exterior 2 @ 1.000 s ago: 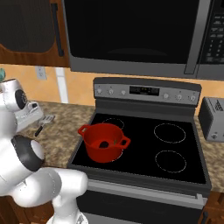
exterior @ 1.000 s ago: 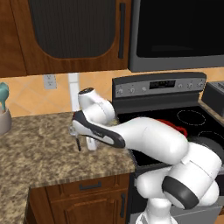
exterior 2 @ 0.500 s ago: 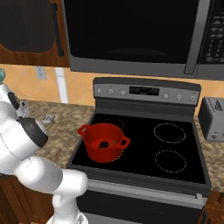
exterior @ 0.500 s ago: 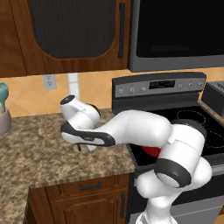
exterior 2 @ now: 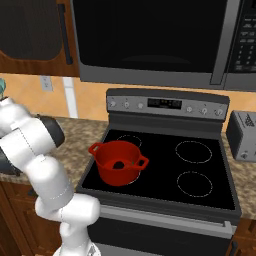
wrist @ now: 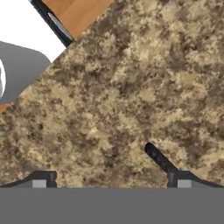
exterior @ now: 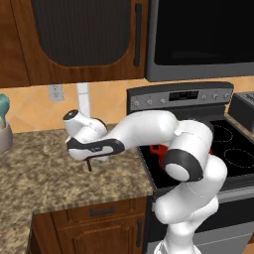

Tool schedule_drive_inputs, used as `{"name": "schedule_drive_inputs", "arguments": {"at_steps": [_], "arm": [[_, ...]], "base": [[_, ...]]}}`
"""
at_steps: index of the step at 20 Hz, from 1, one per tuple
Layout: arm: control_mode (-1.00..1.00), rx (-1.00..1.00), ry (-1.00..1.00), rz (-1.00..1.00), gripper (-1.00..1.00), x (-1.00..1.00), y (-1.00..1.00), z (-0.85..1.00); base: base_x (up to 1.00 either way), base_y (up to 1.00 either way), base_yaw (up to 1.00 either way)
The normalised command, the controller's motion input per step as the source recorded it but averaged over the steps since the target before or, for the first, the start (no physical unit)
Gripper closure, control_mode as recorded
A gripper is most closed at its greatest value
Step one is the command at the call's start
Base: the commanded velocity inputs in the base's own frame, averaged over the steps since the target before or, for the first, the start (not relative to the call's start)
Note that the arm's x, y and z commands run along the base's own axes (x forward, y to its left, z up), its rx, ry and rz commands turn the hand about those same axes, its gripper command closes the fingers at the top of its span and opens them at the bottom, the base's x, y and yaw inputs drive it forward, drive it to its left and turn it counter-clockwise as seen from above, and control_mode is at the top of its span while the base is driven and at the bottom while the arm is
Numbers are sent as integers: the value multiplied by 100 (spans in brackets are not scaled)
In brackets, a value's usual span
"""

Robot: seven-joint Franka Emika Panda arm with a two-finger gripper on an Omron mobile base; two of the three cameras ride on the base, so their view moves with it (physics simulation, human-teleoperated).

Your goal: Put the bell pepper and avocado in the pot. Retrieve the spatula and lightly stir the vegetables in the pot.

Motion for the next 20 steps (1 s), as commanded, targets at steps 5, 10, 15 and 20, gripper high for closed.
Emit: {"name": "schedule_drive_inputs", "arguments": {"at_steps": [5,10,15,20], "arm": [[-100,-6,4,39,-100,37,14,-46],[-100,-4,-3,4,-100,1,32,-37],[-100,0,-9,0,-100,6,19,-6],[-100,-1,0,4,-100,20,-5,-7]], "base": [[0,0,0],[0,0,0],[0,0,0],[0,0,0]]}}
